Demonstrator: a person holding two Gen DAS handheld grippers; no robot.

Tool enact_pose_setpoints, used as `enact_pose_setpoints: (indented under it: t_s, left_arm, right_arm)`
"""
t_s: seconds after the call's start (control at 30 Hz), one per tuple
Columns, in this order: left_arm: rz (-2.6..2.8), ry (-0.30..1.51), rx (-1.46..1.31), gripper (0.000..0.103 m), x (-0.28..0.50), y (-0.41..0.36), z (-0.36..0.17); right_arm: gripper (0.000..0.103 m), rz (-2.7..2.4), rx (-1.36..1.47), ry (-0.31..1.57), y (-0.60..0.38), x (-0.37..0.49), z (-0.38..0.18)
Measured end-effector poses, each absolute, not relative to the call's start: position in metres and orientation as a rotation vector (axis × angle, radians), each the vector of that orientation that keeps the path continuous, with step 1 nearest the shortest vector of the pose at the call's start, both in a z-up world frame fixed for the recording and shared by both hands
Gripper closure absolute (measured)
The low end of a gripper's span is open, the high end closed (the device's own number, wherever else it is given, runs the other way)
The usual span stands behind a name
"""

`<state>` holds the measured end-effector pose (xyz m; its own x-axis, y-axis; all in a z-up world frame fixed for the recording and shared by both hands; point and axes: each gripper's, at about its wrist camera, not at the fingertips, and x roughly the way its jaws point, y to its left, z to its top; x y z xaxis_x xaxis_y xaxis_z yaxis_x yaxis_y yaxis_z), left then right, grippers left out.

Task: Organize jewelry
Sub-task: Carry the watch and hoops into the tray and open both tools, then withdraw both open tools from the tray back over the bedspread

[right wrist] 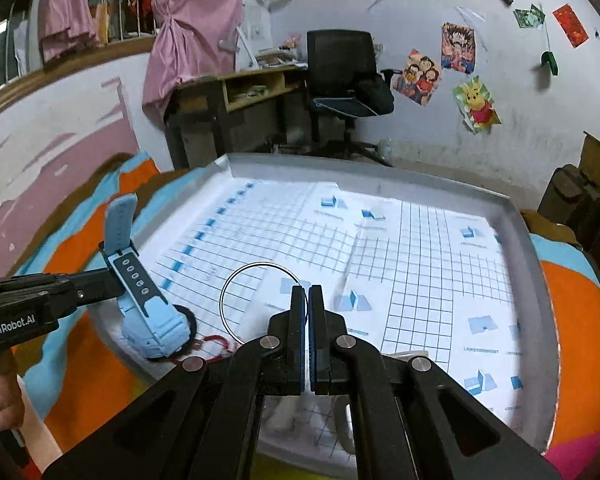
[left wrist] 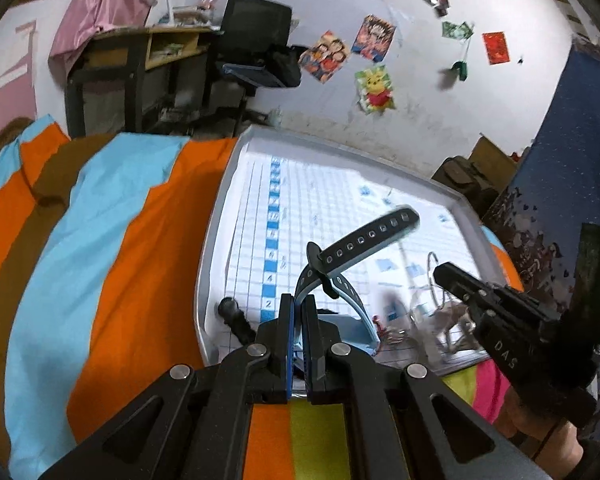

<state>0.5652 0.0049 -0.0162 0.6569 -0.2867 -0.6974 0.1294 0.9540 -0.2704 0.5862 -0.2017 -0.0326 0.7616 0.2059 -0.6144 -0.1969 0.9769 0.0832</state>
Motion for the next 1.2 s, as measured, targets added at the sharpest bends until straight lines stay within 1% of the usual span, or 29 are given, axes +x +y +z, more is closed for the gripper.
enact_pose_setpoints:
  t_s: [0.2,0.33,0.4,0.47,0.6,0.63,0.67,0.73,0.9,0.93,0.97,1.0,1.07,1.1,1.17,1.2]
  left_arm:
    - [-0.215,0.83,-0.24,0.098,0.571,0.006,-0.017]
    - [-0.206,0.832,-0.237,0.094,0.574,0.003,-0.016]
    - [-0.19,0.829,-0.22,0.091,0.574,0.001,-0.016]
    - [-0.173,0.825,-0.204,0.081,0.572,-0.002,-0.015]
    - [-0.153,0.804,-0.183,0.071,0.563,-0.004,-0.008]
    - [-0.152,0.802,-0.183,0.063,0.562,-0.004,-0.007]
    - [-0.145,0.798,-0.185,0.047,0.56,-0.003,-0.005]
    - [-0.132,0.766,-0.206,0.027,0.552,0.0,0.001]
    - [-0.137,0.693,-0.206,0.024,0.521,-0.001,0.021]
    - [-0.141,0.677,-0.201,0.019,0.516,-0.002,0.023]
    - [-0.143,0.65,-0.193,0.013,0.505,-0.004,0.028]
    - [-0.138,0.612,-0.184,0.011,0.49,-0.005,0.034]
    - [-0.133,0.559,-0.178,0.003,0.466,-0.007,0.041]
    - [-0.132,0.537,-0.176,0.001,0.453,-0.008,0.044]
    - [-0.122,0.513,-0.171,0.0,0.434,-0.008,0.05]
    - [-0.112,0.504,-0.164,0.0,0.422,-0.008,0.052]
  right_arm:
    - [0.102,0.21,0.017,0.692,-0.203,0.594,-0.04]
    - [0.101,0.208,0.005,0.703,-0.203,0.598,-0.039]
    - [0.101,0.204,-0.008,0.711,-0.202,0.599,-0.037]
    - [0.101,0.204,0.001,0.717,-0.204,0.6,-0.036]
    - [0.099,0.198,0.031,0.707,-0.213,0.591,-0.029]
    - [0.094,0.196,0.036,0.703,-0.215,0.589,-0.028]
    - [0.083,0.195,0.041,0.697,-0.218,0.585,-0.027]
    - [0.069,0.189,0.055,0.672,-0.224,0.574,-0.022]
    - [0.069,0.184,0.066,0.606,-0.241,0.541,-0.004]
    - [0.065,0.185,0.074,0.584,-0.245,0.529,0.001]
    - [0.059,0.186,0.081,0.568,-0.248,0.521,0.005]
    - [0.056,0.185,0.088,0.546,-0.252,0.51,0.01]
    - [0.048,0.185,0.094,0.498,-0.259,0.486,0.02]
    - [0.046,0.186,0.099,0.469,-0.261,0.469,0.027]
    - [0.033,0.188,0.107,0.438,-0.267,0.448,0.036]
    - [0.028,0.189,0.11,0.419,-0.27,0.435,0.04]
